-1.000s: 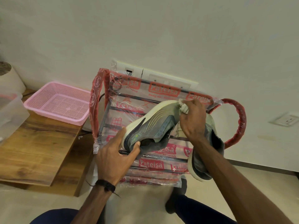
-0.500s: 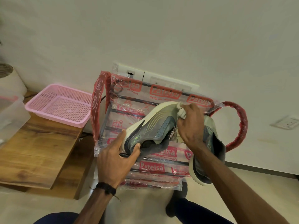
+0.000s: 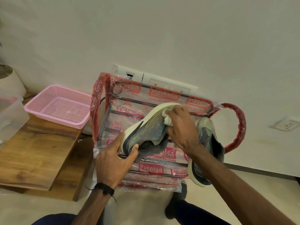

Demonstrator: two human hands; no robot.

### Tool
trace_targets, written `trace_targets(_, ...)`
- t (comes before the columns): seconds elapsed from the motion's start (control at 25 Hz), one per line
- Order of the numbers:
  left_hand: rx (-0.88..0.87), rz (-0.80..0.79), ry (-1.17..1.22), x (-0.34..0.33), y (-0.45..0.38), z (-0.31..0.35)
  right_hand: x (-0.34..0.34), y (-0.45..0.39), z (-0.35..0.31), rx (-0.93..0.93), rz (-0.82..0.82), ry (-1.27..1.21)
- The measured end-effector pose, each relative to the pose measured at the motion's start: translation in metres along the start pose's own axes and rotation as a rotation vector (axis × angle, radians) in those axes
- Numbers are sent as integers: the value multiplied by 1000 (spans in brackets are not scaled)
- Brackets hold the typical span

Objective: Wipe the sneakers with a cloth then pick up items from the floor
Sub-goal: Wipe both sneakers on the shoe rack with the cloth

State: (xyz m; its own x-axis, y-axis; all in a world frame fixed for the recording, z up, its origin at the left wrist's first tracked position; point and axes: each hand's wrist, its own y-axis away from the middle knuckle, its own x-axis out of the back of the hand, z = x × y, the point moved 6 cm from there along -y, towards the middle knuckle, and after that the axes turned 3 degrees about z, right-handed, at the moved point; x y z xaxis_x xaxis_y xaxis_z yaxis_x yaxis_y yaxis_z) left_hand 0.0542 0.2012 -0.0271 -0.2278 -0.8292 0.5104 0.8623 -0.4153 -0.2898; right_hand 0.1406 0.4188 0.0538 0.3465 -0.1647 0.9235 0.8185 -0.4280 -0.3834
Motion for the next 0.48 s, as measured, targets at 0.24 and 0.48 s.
trace_targets(0.24, -9, 4, 15, 0, 1, 4, 17, -8, 38, -160, 73, -21)
trace_targets(0.48, 19, 22, 0, 3, -1, -2, 6, 31, -56, 285, -65, -55)
